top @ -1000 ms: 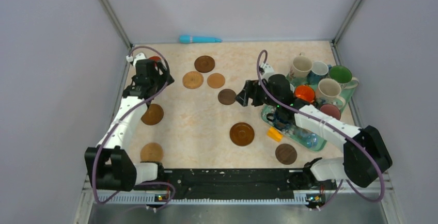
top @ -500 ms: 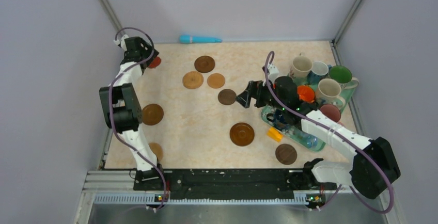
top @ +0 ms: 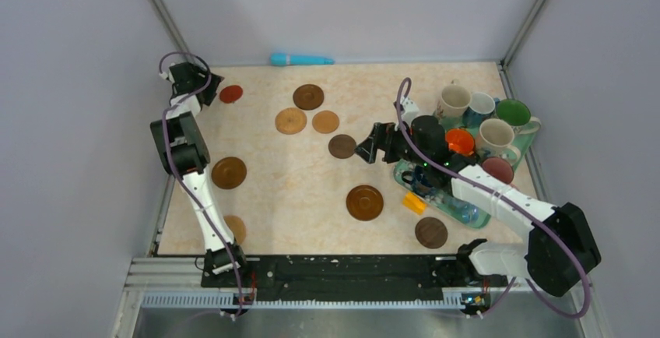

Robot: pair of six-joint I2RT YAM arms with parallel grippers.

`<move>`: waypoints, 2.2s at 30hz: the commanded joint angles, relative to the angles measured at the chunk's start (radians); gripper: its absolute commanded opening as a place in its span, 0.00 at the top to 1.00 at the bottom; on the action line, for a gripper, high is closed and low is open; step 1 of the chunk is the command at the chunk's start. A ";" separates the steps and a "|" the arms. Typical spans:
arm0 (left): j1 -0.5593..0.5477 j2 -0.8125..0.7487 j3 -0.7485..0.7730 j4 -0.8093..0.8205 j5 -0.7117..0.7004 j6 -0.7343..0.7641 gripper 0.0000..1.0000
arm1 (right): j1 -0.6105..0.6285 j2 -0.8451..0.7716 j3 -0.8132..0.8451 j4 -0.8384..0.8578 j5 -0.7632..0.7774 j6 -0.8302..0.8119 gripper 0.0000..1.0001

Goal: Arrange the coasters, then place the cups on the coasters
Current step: Move the coaster to the center of the board.

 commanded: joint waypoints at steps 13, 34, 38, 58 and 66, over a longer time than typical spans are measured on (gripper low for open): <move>0.005 0.169 0.240 0.026 0.041 -0.014 0.31 | 0.011 0.056 0.087 0.030 0.015 0.027 0.05; -0.012 0.152 0.215 -0.056 0.077 0.024 0.32 | 0.012 0.048 0.073 0.032 0.010 0.037 0.05; -0.024 0.142 0.216 -0.089 0.093 0.046 0.32 | 0.012 0.046 0.072 0.034 0.006 0.036 0.05; -0.113 -0.043 -0.037 -0.200 0.152 0.115 0.33 | 0.012 -0.009 0.015 0.047 -0.005 0.058 0.06; -0.112 -0.008 -0.003 -0.012 0.158 0.036 0.32 | 0.011 -0.014 0.017 0.048 -0.004 0.055 0.06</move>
